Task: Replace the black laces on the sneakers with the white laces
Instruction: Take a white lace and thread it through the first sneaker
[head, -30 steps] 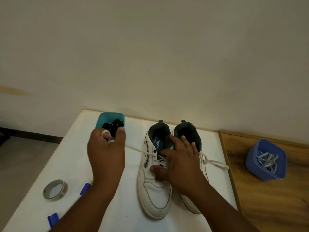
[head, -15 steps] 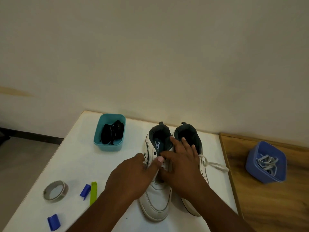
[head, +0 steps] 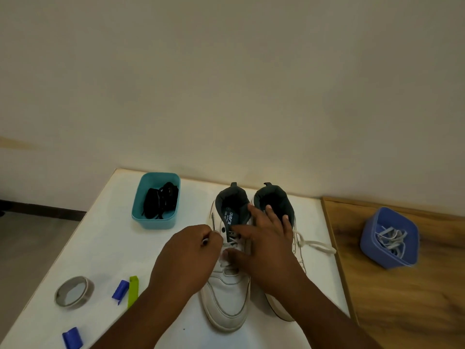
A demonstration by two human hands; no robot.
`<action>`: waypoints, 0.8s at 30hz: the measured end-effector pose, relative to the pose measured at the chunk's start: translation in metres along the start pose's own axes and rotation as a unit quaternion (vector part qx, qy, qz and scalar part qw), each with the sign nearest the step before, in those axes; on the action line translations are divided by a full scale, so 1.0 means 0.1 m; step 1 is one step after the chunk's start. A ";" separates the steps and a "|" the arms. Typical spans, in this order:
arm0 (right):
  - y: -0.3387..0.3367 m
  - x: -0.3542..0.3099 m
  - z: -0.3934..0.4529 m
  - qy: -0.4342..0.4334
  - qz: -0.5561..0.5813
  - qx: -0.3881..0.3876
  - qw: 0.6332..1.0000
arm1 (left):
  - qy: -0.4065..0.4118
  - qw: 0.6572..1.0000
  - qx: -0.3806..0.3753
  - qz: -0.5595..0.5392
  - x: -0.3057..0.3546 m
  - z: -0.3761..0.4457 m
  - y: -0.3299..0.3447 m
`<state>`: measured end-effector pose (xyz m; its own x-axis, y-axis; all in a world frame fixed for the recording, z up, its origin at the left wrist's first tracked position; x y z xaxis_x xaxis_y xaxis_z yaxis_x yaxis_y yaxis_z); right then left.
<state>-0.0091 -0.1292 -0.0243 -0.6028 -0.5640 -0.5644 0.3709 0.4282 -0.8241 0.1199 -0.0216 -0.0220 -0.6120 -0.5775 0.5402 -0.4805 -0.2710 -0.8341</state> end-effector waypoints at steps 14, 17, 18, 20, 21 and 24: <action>-0.44 0.33 -0.14 0.047 -0.146 0.144 0.978 | -0.025 0.994 0.079 0.069 -0.08 -0.02 -0.16; -0.43 0.38 -0.16 0.075 -0.147 0.140 0.976 | -0.009 0.991 0.041 0.127 -0.09 -0.02 -0.11; -0.44 0.39 -0.16 0.090 -0.143 0.136 0.976 | -0.020 0.993 0.039 0.105 -0.10 -0.03 -0.10; -0.48 0.42 -0.16 0.103 -0.147 0.153 0.972 | -0.038 0.996 0.028 0.079 -0.13 -0.04 -0.08; -0.52 0.42 -0.16 0.096 -0.150 0.173 0.969 | -0.038 0.996 0.019 0.083 -0.13 -0.06 -0.05; -0.75 0.23 -0.20 0.025 -0.018 0.305 0.952 | 0.026 0.994 0.077 0.066 -0.03 -0.04 -0.04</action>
<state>-0.0646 -0.1604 0.0260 -0.6503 -0.5289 -0.5453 0.6812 -0.0883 -0.7268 0.1213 -0.0161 -0.0192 -0.6971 -0.5768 0.4258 -0.2938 -0.3119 -0.9036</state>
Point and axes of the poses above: each hand's wrist, its own z-axis towards the middle knuckle, its own y-axis out of the palm, x = y × z, the point moved 5 cm from there along z, towards the middle knuckle, and after that the axes turned 12 degrees about z, right-handed, at the moved point
